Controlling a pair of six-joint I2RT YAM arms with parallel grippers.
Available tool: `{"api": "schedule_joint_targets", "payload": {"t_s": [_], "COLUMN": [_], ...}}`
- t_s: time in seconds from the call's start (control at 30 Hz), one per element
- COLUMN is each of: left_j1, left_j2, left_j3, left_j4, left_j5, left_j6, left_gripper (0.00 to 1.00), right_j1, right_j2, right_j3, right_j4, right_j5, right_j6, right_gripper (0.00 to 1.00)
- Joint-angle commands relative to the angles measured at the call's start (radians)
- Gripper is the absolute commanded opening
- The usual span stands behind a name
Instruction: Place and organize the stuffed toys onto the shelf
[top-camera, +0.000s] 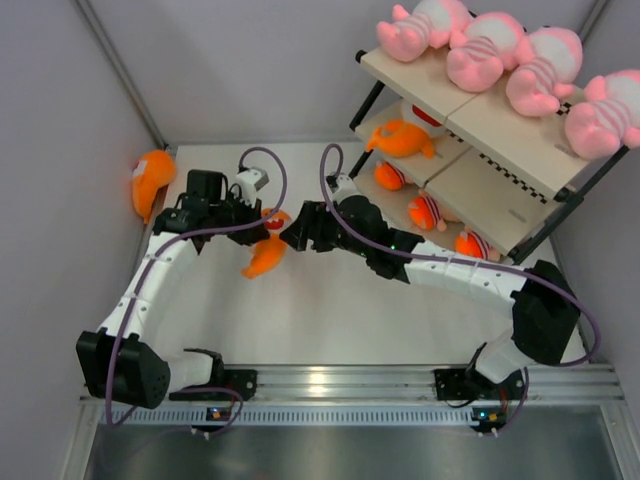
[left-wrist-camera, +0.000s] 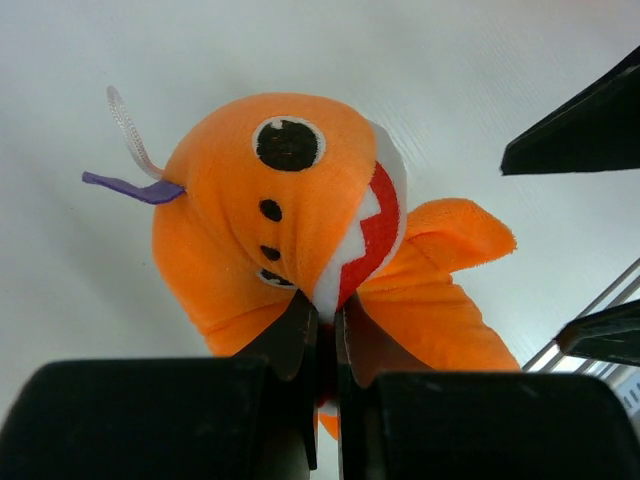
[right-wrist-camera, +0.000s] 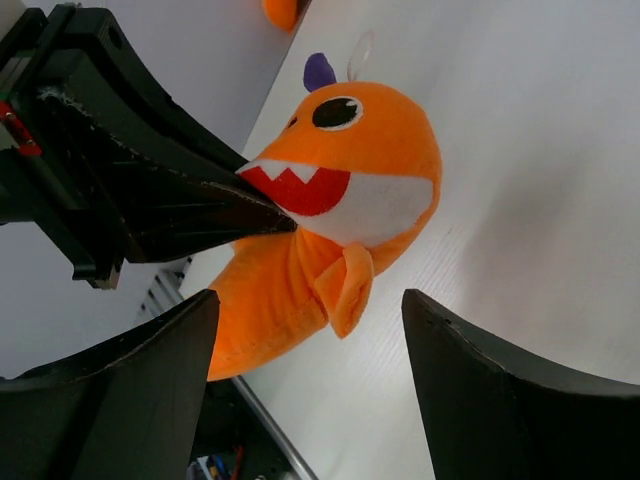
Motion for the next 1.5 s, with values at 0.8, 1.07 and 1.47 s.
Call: {"api": "schedule_joint_targets", "payload": {"t_s": [0.8, 1.07, 1.47], "left_j1": [-0.007, -0.007, -0.007], "left_j2": [-0.012, 0.018, 0.045], "left_j3": [0.142, 0.173, 0.164], "left_j4": [-0.042, -0.046, -0.048], "left_j5": [-0.058, -0.230, -0.182], "left_j6": [-0.064, -0.035, -0.027], "left_gripper": [0.98, 0.98, 0.98], "right_j1": [0.044, 0.044, -0.023], "right_j2": [-0.167, -0.541, -0.796], "right_j3": [-0.125, -0.239, -0.253], "right_j4": [0.037, -0.233, -0.401], "right_j5": [0.205, 0.367, 0.625], "right_j6": [-0.017, -0.071, -0.227], "right_gripper": [0.00, 0.00, 0.00]}}
